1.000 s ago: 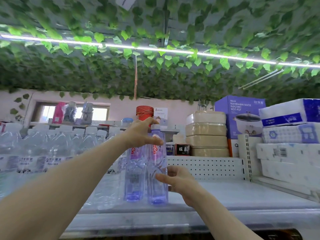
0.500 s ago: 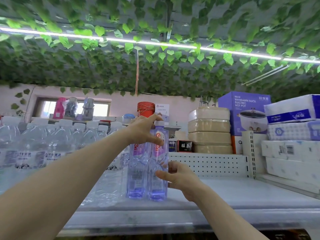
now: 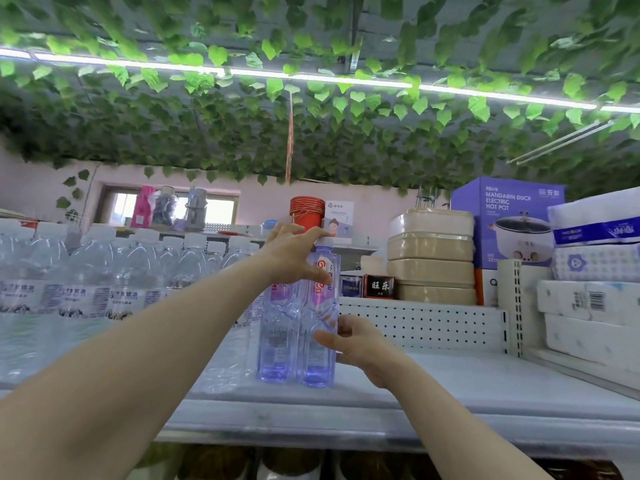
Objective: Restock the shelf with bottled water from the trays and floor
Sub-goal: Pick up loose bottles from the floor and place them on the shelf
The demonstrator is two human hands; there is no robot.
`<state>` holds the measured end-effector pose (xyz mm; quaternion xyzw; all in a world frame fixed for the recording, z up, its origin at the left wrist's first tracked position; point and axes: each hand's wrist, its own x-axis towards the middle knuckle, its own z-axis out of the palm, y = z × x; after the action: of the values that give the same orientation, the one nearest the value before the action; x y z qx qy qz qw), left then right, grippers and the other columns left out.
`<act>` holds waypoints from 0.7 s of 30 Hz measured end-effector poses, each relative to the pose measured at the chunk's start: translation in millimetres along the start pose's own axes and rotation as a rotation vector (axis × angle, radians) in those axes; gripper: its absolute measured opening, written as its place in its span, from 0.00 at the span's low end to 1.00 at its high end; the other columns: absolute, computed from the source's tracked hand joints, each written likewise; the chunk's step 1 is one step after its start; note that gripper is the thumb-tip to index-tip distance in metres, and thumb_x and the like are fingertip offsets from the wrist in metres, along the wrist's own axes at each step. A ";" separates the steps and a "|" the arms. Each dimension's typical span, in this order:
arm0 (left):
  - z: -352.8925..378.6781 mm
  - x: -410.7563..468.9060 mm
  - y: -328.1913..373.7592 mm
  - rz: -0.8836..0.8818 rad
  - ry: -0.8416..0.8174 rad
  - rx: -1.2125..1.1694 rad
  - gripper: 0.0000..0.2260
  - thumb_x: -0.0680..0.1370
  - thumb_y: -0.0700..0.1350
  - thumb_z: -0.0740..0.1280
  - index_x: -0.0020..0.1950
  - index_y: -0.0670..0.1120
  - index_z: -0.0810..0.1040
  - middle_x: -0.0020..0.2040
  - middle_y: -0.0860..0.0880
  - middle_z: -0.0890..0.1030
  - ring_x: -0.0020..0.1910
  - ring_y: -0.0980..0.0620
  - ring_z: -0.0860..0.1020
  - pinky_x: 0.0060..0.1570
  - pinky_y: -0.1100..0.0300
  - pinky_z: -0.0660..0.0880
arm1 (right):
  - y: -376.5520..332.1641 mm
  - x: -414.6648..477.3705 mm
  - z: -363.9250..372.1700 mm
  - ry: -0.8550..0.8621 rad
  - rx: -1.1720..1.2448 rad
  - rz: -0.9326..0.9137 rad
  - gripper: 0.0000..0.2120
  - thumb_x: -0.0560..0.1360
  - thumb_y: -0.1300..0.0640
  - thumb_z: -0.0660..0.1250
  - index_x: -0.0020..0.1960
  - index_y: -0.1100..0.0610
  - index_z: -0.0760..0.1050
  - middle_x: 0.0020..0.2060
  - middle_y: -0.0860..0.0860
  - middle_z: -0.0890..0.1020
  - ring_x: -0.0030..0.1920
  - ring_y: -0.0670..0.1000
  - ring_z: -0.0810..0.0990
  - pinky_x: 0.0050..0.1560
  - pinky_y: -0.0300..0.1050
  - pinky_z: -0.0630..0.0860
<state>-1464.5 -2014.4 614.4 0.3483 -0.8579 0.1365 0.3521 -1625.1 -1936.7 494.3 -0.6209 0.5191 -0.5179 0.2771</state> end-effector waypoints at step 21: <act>-44.3 -145.2 78.0 -0.299 0.041 -0.020 0.38 0.73 0.52 0.76 0.78 0.47 0.61 0.73 0.43 0.70 0.73 0.41 0.63 0.71 0.52 0.58 | -46.9 -90.8 -26.8 0.329 -0.739 -0.163 0.35 0.74 0.44 0.74 0.76 0.50 0.66 0.70 0.53 0.76 0.73 0.57 0.68 0.68 0.57 0.73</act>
<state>-1422.1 -1864.2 545.4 0.4656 -0.7907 0.0809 0.3893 -1626.4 -1832.5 511.7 -0.6265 0.6567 -0.4092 -0.0933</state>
